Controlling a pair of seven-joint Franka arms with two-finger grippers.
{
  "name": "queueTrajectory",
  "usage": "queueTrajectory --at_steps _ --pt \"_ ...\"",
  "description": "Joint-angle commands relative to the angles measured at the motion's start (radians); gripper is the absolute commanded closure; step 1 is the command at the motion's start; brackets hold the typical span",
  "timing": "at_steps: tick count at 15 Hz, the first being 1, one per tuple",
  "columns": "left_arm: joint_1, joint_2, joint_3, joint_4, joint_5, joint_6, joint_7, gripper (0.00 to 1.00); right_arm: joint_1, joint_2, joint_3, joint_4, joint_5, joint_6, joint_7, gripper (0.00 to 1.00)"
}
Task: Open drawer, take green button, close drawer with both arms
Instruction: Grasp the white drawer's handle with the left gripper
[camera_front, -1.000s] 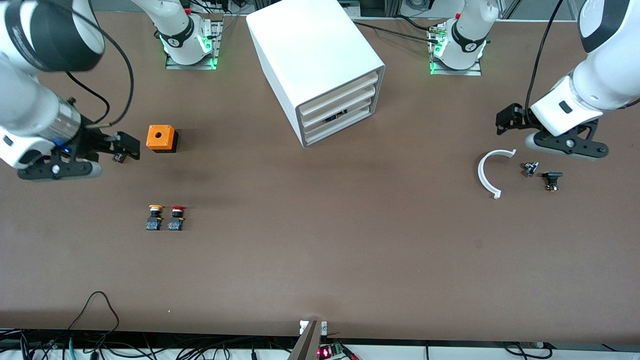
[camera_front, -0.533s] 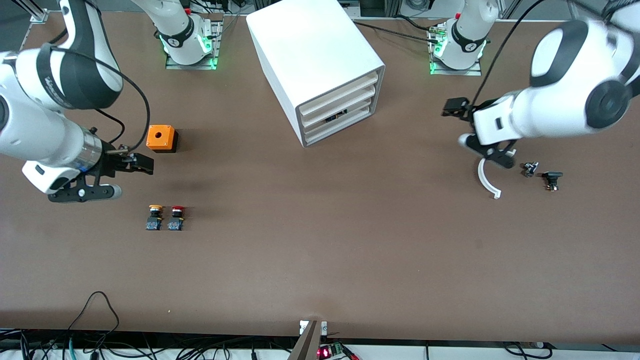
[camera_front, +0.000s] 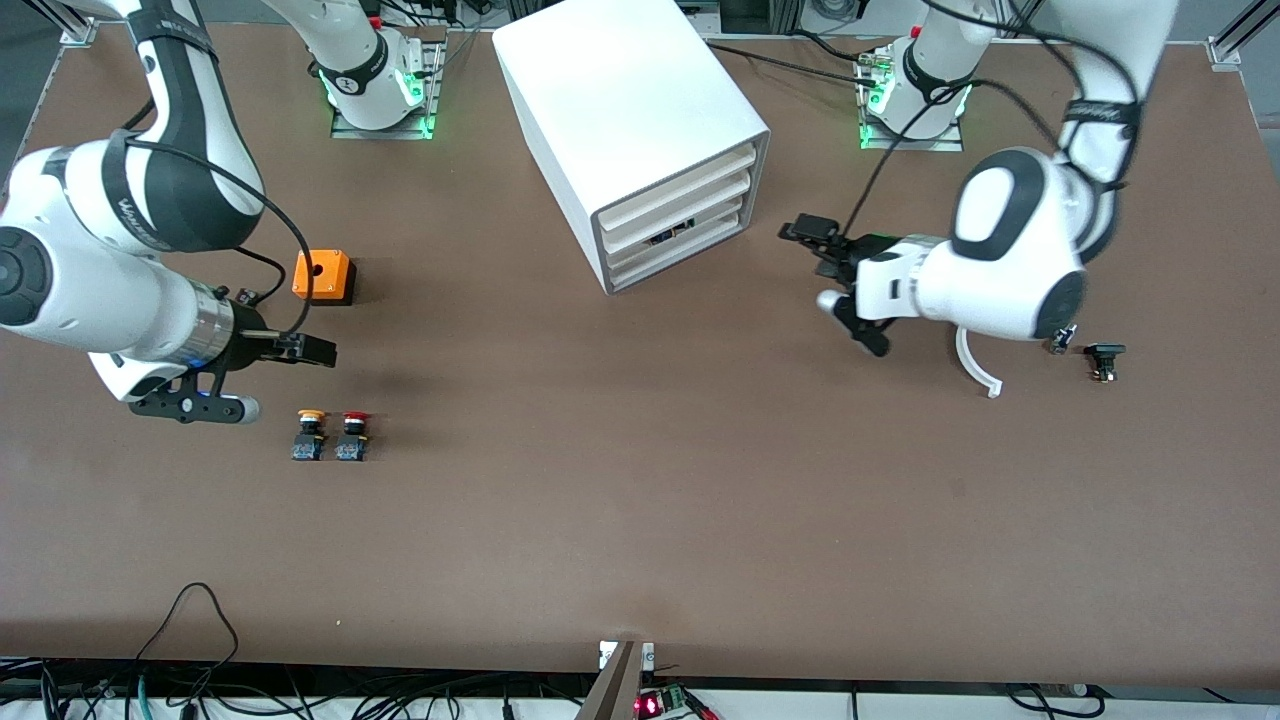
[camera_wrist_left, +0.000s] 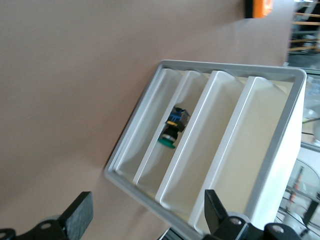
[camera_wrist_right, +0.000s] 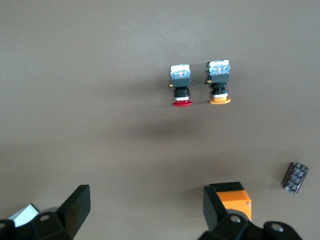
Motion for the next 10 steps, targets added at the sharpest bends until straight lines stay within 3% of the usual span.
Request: queueTrajectory --at_steps 1,4,7,10 --pt "0.01 0.074 0.001 -0.042 -0.098 0.037 0.175 0.05 0.049 0.022 0.0 0.023 0.002 0.002 0.098 0.0" --pt "0.01 0.145 0.001 -0.068 -0.15 0.043 0.281 0.1 0.073 0.039 0.0 0.042 0.002 0.002 0.176 0.0" --pt "0.009 0.159 0.001 -0.154 -0.276 0.058 0.376 0.13 0.111 0.073 0.0 0.098 -0.001 -0.007 0.274 0.0" --pt "0.007 0.222 -0.002 -0.179 -0.29 0.065 0.489 0.26 0.136 0.087 -0.002 0.12 -0.001 -0.008 0.344 0.0"
